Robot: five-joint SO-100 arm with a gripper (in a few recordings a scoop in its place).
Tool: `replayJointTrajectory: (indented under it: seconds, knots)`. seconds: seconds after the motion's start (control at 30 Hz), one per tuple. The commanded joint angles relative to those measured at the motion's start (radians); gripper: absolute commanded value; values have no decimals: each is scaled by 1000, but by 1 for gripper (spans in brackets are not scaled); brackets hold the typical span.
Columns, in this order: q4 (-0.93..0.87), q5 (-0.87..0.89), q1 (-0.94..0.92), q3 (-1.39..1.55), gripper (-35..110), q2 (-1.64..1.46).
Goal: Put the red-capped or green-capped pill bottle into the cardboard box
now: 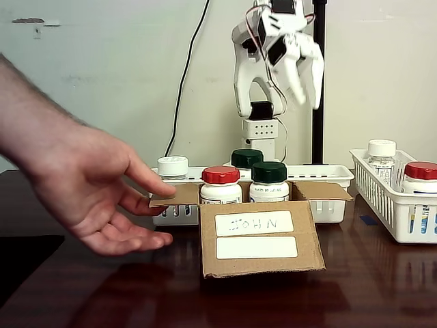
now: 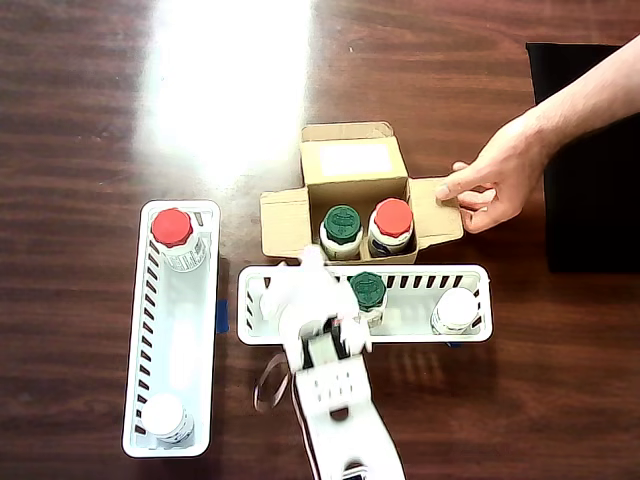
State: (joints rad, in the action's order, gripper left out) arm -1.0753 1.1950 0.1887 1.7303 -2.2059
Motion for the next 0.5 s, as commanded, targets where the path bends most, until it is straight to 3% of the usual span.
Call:
replayJointTrajectory:
  seconds: [0.0, 0.07, 0.2, 0.47]
  knots:
    - [-126, 14, 40, 12, -4, -219]
    - [-195, 35, 35, 43, 3, -311]
    - [-284, 87, -32, 118, 2, -456]
    - [-178, 144, -152, 405, 1, -637]
